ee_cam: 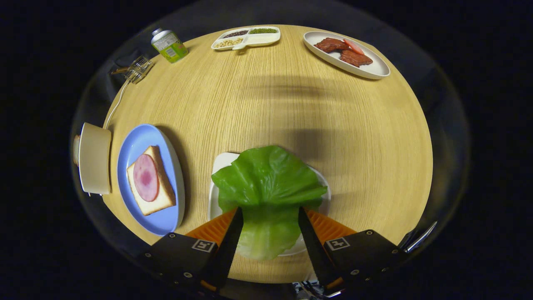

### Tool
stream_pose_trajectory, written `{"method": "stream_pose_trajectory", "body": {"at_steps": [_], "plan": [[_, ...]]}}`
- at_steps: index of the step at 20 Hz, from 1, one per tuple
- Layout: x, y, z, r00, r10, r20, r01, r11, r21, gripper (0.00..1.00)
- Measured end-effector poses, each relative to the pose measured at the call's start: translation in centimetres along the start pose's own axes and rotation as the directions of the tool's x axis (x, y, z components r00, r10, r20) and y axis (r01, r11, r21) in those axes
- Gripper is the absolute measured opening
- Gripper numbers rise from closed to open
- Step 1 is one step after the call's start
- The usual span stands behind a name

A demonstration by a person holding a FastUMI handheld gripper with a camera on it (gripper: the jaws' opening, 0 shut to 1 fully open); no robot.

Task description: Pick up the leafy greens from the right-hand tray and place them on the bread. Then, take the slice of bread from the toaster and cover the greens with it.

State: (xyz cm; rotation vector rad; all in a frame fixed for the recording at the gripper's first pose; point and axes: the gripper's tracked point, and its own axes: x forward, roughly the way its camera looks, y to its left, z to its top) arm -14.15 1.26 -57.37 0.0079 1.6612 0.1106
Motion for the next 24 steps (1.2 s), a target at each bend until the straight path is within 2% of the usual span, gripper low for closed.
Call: {"method": "stream_pose_trajectory", "body": {"at_steps": [3,9,12,13,15,16,18,21,24], "plan": [[0.03,-0.2,-0.05,1.0,-0.017,-0.014,0.017,1.0,-0.002,0.8],[0.08,0.07,0.01,0.998,-0.053,-0.023,0.054,0.998,0.037,0.68],[0.18,0.34,0.01,0.998,-0.054,-0.017,0.055,0.997,0.05,0.54],[0.19,0.24,0.0,0.998,-0.055,-0.018,0.056,0.996,0.065,0.52],[0.18,0.05,0.15,0.998,-0.062,-0.015,0.063,0.99,0.123,0.4],[0.06,-0.11,0.05,0.998,-0.069,-0.01,0.069,0.986,0.152,0.29],[0.15,-0.24,-0.02,0.998,-0.07,-0.003,0.07,0.983,0.17,0.14],[0.09,-0.31,0.08,0.998,-0.063,0.001,0.061,0.983,0.173,0.05],[-0.58,-0.15,0.1,0.999,-0.042,0.01,0.039,0.977,0.209,0.02]]}}
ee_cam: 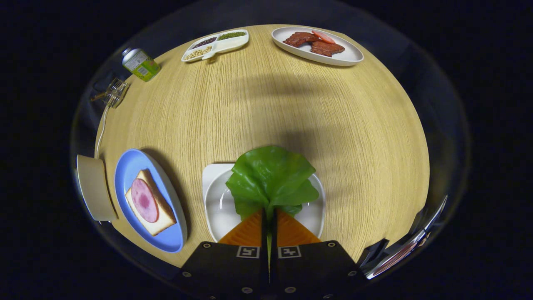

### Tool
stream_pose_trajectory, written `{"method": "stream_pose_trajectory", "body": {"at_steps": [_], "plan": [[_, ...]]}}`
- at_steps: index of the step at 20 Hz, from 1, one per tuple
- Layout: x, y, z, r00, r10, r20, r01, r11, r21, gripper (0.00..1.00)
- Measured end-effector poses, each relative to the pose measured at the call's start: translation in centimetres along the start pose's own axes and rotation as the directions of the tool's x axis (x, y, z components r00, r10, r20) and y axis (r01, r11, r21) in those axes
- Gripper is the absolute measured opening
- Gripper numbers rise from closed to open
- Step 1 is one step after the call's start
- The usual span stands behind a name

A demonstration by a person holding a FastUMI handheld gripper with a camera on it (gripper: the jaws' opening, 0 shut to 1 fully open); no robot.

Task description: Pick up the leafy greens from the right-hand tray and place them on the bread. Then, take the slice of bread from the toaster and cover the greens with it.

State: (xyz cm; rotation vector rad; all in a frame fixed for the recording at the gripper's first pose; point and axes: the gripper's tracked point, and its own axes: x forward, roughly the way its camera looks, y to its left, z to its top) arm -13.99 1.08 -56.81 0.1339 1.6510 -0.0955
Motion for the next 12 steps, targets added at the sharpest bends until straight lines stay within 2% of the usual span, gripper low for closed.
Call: {"method": "stream_pose_trajectory", "body": {"at_steps": [3,6,12], "plan": [[-2.3,1.5,0.1,0.999,0.041,0.031,-0.042,0.999,0.033,0.02],[-4.7,3.1,0.6,0.995,0.06,0.074,-0.06,0.998,-0.006,0.02],[-8.4,7.9,0.8,0.98,0.16,0.115,-0.155,0.987,-0.051,0.02]]}}
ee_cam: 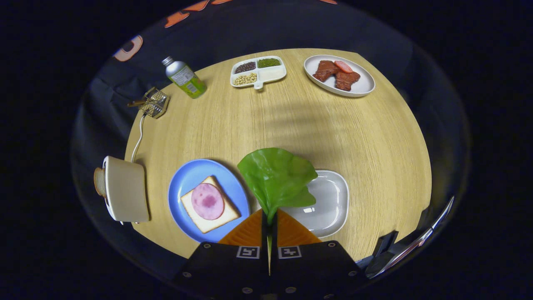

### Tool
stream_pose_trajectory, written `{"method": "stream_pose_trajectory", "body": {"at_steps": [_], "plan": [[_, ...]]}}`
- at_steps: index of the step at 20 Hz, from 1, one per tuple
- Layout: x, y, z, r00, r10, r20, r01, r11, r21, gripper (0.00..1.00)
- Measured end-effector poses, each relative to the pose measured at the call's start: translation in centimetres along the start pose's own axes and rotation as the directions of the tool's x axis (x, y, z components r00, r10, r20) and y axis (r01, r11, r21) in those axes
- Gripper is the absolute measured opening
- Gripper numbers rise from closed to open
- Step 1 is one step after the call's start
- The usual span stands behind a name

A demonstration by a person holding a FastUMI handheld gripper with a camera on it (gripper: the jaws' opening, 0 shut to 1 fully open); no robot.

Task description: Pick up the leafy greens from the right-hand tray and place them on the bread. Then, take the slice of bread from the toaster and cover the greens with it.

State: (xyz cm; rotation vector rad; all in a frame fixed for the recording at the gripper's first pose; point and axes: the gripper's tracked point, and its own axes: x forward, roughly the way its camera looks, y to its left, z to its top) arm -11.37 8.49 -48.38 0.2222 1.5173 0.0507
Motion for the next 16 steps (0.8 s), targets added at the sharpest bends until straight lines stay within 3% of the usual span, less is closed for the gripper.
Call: {"method": "stream_pose_trajectory", "body": {"at_steps": [13,16], "plan": [[1.4,9.5,-1.7,0.986,0.138,-0.093,-0.151,0.976,-0.156,0.03],[2.3,10.7,-1.7,0.985,0.134,-0.104,-0.15,0.974,-0.167,0.04]]}}
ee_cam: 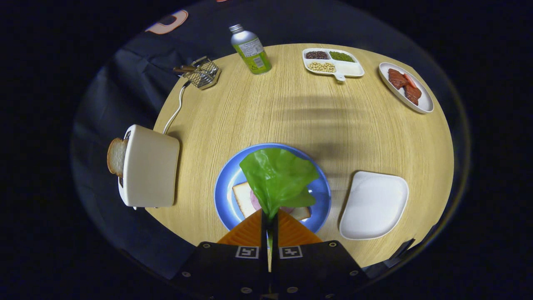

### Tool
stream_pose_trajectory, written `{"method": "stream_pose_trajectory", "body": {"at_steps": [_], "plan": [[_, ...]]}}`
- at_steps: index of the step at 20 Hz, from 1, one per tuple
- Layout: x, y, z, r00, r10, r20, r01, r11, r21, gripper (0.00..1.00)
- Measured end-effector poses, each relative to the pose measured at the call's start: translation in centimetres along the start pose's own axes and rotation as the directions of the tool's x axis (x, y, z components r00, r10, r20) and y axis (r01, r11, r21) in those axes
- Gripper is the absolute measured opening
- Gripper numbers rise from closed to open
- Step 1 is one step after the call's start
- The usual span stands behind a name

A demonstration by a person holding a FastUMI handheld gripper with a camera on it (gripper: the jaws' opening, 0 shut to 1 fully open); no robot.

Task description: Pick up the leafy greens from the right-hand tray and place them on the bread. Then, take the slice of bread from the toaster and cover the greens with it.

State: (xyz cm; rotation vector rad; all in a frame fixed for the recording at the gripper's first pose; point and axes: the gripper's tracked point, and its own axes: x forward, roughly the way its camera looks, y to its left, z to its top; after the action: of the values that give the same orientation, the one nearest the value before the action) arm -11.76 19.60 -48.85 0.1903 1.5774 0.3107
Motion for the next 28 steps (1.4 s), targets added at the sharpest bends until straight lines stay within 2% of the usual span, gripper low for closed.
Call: {"method": "stream_pose_trajectory", "body": {"at_steps": [3,6,9,10,11,12,13,14,17,21,25,28], "plan": [[1.0,0.4,0.3,1.0,-0.021,0.004,0.021,1.0,-0.017,0.06],[1.4,1.2,0.1,1.0,-0.01,-0.012,0.01,0.999,-0.037,0.13],[1.6,1.1,0.4,0.999,-0.035,-0.009,0.034,0.997,-0.064,0.19],[1.7,0.8,0.4,0.999,-0.051,-0.009,0.05,0.997,-0.066,0.28],[1.8,0.6,0.6,0.998,-0.062,-0.003,0.061,0.995,-0.073,0.33],[1.8,0.5,0.6,0.998,-0.069,-0.004,0.068,0.995,-0.077,0.46],[1.7,0.6,0.6,0.998,-0.069,-0.007,0.068,0.995,-0.077,0.5],[1.5,0.7,0.7,0.998,-0.069,-0.003,0.068,0.995,-0.074,0.6],[0.0,1.6,1.8,0.997,-0.066,0.029,0.068,0.996,-0.061,0.7],[-2.8,5.9,3.1,0.998,0.014,0.063,-0.012,0.999,-0.04,0.8],[-5.4,9.9,4.2,0.995,0.04,0.096,-0.035,0.998,-0.054,0.97],[-7.0,13.5,5.3,0.991,0.059,0.116,-0.052,0.996,-0.068,0.99]]}}
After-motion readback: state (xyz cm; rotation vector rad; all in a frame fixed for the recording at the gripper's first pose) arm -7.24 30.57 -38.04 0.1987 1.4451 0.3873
